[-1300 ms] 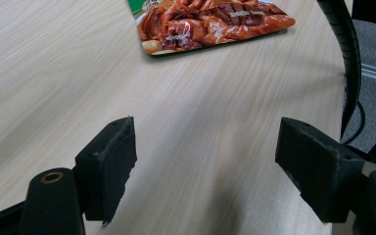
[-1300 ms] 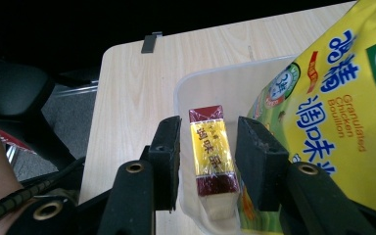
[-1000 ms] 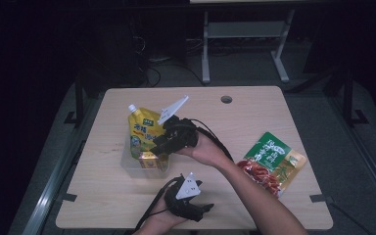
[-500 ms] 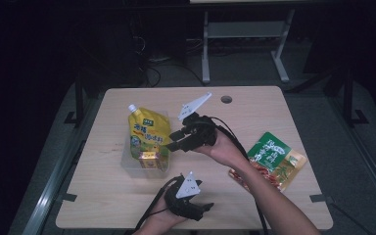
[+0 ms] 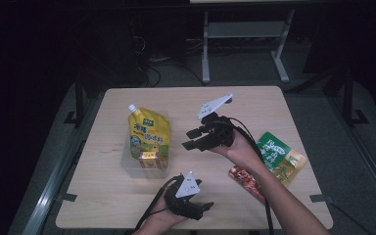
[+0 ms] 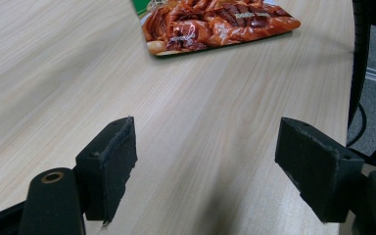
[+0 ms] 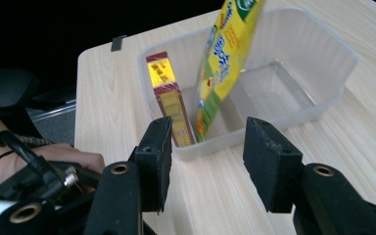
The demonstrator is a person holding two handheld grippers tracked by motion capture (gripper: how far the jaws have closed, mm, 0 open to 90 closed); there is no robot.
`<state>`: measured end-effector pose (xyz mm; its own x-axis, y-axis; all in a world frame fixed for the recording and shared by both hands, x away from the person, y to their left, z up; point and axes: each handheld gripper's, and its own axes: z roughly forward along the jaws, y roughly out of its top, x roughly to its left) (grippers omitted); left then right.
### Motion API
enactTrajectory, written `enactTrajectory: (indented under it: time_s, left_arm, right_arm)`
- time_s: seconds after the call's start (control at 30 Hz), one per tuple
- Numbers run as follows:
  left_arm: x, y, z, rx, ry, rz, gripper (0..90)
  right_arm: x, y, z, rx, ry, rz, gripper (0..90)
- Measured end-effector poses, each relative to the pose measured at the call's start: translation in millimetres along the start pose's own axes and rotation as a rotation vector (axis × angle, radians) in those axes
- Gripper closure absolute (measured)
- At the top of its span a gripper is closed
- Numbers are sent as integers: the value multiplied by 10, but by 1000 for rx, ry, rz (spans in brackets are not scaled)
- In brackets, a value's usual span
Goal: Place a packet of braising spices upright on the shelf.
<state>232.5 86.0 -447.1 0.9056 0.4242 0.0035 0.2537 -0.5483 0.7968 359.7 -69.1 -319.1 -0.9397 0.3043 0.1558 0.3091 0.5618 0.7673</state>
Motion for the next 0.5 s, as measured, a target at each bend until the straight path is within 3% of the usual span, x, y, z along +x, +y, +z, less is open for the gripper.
enactTrajectory:
  time_s: [0.5]
  left_arm:
    - [17, 43, -4, -8, -7, -16, 233]
  right_arm:
    - [-115, -359, -329, -26, -71, 116, 462]
